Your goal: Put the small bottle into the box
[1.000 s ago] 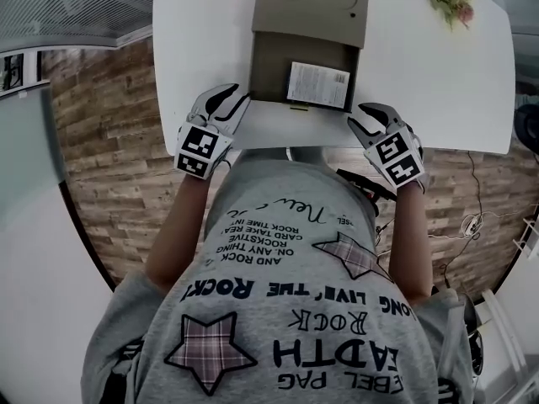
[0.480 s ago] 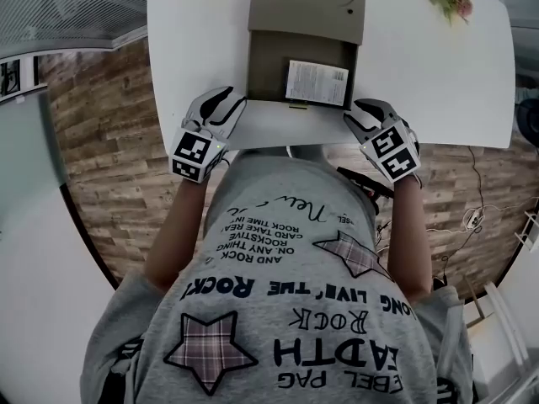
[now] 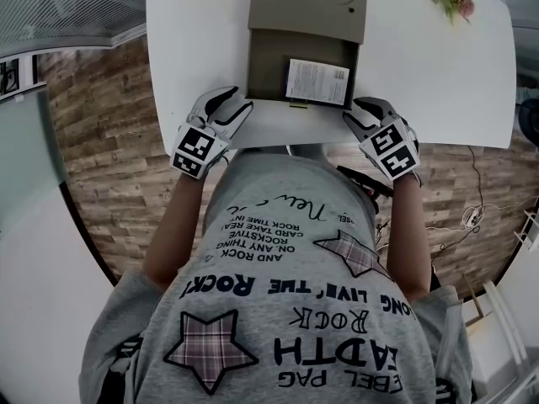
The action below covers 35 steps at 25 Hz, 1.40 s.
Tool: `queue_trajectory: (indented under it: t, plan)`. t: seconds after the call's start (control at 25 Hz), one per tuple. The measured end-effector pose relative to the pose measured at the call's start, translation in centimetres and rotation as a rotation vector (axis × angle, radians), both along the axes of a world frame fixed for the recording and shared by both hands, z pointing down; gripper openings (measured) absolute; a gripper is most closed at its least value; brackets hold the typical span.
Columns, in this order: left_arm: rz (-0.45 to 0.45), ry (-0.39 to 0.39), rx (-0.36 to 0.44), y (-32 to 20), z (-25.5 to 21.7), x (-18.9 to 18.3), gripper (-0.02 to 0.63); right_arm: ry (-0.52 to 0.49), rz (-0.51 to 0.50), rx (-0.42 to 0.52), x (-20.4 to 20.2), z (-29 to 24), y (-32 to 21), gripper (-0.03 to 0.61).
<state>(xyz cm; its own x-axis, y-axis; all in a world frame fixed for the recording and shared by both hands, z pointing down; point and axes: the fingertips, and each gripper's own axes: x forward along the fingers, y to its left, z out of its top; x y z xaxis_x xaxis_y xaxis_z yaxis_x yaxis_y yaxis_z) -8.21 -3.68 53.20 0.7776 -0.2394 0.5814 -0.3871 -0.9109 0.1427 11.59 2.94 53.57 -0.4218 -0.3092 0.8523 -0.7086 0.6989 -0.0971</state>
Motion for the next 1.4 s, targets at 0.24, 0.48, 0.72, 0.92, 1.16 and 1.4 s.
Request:
queue_trajectory:
  t: [0.24, 0.48, 0.72, 0.92, 1.16, 1.4]
  plan:
    - [0.003, -0.103, -0.018, -0.4, 1.7, 0.5, 0.166, -0.005, 0.000, -0.010, -0.3, 0.4, -0.2, 0.130]
    - [0.055, -0.213, -0.021, 0.5, 3.4, 0.5, 0.164, -0.011, 0.006, -0.015, -0.4, 0.5, -0.4, 0.130]
    - [0.050, -0.179, -0.109, -0.2, 2.6, 0.8, 0.142, -0.015, 0.008, -0.017, -0.3, 0.6, -0.3, 0.129]
    - [0.036, -0.179, -0.125, -0.2, 2.5, 0.9, 0.117, -0.006, -0.002, -0.012, -0.4, 0.6, -0.2, 0.129]
    - [0.056, -0.228, -0.106, -0.3, 2.4, 0.9, 0.118, 0.003, 0.008, -0.007, -0.2, 0.6, -0.4, 0.129]
    - [0.059, -0.245, -0.096, -0.3, 2.4, 0.8, 0.117, -0.007, 0.020, -0.014, -0.3, 0.6, -0.5, 0.130]
